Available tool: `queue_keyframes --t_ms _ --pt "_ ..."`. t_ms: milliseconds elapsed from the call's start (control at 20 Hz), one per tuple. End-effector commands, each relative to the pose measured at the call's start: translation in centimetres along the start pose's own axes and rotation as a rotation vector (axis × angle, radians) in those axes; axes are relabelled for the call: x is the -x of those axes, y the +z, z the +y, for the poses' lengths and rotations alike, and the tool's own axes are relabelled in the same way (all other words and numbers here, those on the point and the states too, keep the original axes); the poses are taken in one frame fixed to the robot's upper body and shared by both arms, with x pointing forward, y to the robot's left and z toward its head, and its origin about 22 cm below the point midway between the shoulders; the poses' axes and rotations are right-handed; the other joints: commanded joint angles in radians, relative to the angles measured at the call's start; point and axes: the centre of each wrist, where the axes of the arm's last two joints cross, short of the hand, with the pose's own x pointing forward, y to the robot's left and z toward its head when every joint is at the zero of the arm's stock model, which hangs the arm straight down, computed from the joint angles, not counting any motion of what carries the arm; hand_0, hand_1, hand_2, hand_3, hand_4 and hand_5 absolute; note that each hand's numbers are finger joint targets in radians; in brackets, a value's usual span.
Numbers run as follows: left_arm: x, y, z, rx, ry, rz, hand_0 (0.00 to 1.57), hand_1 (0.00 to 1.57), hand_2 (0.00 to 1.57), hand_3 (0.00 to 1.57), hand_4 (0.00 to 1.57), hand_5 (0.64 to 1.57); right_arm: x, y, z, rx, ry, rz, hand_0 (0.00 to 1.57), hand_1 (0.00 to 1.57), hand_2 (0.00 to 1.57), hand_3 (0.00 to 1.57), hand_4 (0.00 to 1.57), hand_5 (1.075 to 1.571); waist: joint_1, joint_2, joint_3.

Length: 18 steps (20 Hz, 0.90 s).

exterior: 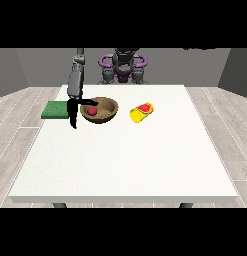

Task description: Pick the cup and pour the ball into the bowl, then pick the bowl and place it on the pad

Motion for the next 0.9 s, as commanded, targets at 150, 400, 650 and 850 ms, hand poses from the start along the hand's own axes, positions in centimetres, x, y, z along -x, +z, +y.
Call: queue_keyframes --t_ms 150,400,650,850 --pt "-2.4 -0.2 -0.4 0.037 0.024 -0.043 0.0 0.0 0.0 0.0 0.0 1.571 3.6 3.8 -2.2 0.084 0.024 0.191 1.57 1.57 1.57 0.81 0.95 1.529 0.023 0.052 0.0003" --pt "-1.0 -0.1 -0.5 0.035 0.041 -0.008 0.0 0.0 0.0 0.0 0.0 1.571 2.4 3.1 -3.2 0.127 0.131 0.257 1.57 1.57 1.57 1.57 1.0 1.571 0.028 0.022 -0.0016" --pt "0.2 1.2 2.3 -0.06 0.045 0.034 0.0 0.0 0.0 0.0 0.0 1.571 -1.6 -0.9 -2.3 0.135 0.194 0.27 1.57 1.57 1.57 1.53 1.06 1.569 -0.041 -0.064 -0.0022" --pt "1.7 2.7 4.5 -0.115 0.06 0.099 0.0 0.0 0.0 0.0 0.0 1.571 -3.9 -2.9 -0.9 0.099 0.328 0.3 1.57 1.57 1.57 1.43 1.1 1.566 -0.07 -0.129 -0.0023"
